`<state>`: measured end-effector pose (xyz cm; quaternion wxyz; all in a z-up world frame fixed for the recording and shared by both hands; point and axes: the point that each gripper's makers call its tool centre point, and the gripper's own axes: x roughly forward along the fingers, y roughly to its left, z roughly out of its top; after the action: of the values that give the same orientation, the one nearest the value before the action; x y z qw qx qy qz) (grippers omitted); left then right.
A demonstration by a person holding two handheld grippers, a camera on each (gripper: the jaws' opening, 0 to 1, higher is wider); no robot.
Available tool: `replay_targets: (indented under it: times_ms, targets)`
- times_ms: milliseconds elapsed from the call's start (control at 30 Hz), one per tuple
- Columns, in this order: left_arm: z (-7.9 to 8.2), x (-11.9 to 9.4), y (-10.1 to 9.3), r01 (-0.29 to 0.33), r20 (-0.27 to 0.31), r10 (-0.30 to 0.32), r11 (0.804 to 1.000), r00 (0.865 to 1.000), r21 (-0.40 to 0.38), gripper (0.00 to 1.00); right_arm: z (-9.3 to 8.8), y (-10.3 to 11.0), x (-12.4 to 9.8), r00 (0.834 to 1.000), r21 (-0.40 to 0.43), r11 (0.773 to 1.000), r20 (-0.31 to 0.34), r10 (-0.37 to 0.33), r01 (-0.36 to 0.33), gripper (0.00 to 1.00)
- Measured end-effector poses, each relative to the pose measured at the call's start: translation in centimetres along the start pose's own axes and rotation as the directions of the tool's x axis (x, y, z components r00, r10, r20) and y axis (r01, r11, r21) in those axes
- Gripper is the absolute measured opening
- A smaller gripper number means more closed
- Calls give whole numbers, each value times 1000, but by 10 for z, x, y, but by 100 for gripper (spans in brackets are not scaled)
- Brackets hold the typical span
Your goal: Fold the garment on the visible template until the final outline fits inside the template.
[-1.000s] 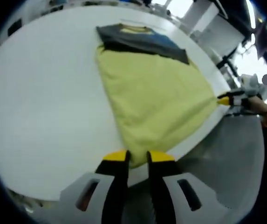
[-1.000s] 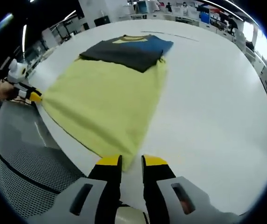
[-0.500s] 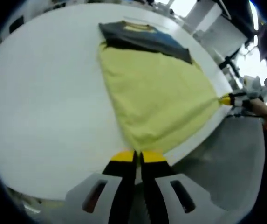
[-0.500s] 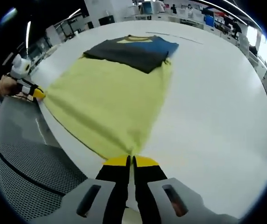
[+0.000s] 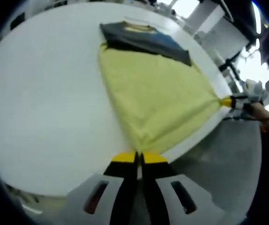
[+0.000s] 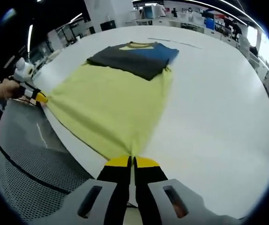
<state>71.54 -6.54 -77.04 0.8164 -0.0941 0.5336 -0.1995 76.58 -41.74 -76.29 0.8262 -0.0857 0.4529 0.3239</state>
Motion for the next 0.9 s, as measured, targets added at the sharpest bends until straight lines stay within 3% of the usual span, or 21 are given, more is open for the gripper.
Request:
replay_targets:
  times_ms: [200, 400, 900]
  targets:
    - [3, -14, -5, 24, 29, -23, 999, 999, -28, 0, 7, 3, -15, 999, 67, 997, 27, 24, -25, 3]
    - [1, -28, -13, 35, 37, -34, 999, 999, -13, 0, 7, 14, -30, 999, 25, 998, 7, 51, -51, 3]
    - [-4, -73, -40, 73, 59, -71, 997, 996, -29, 0, 5, 33, -83, 996, 7, 996, 38, 84, -84, 3]
